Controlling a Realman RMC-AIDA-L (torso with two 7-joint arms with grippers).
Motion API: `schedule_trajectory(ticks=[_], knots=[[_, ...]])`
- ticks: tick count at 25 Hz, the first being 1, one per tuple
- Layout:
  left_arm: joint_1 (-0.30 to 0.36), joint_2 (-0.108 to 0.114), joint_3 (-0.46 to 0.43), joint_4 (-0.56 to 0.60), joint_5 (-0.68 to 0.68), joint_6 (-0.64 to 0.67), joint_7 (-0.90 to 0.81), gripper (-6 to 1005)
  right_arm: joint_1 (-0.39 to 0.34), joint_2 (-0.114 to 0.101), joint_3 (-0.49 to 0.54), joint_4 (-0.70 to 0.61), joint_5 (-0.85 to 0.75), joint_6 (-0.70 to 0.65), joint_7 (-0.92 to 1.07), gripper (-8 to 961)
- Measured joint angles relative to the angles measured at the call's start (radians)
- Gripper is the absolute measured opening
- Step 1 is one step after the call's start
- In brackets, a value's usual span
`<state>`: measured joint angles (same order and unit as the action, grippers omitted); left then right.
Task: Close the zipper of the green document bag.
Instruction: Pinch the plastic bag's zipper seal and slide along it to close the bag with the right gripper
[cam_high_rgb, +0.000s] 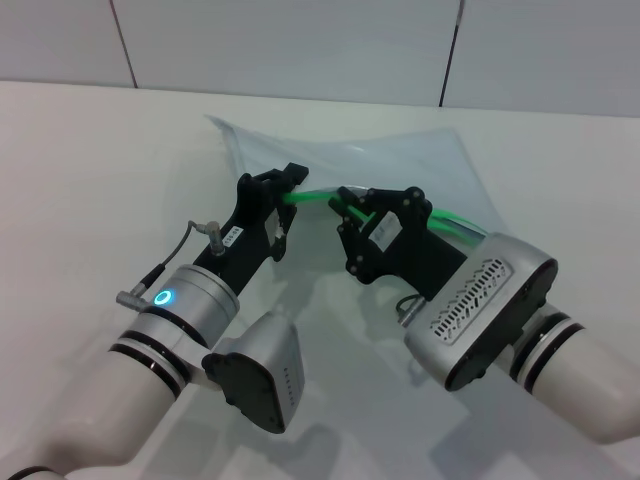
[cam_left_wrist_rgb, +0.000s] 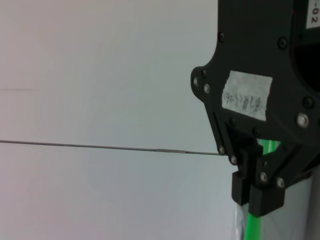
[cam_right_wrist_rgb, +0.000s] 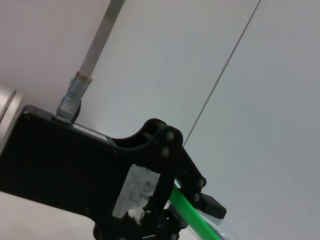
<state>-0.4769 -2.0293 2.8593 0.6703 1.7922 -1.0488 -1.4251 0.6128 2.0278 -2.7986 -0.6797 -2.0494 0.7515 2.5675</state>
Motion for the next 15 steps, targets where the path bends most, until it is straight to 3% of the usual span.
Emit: schedule_trajectory(ticks=[15], knots=[[0.004, 0.001, 0.002, 0.000, 0.040, 0.010, -0.019, 54, -0.005, 0.000, 0.007, 0.013, 0.024, 0.001, 0.000, 71]])
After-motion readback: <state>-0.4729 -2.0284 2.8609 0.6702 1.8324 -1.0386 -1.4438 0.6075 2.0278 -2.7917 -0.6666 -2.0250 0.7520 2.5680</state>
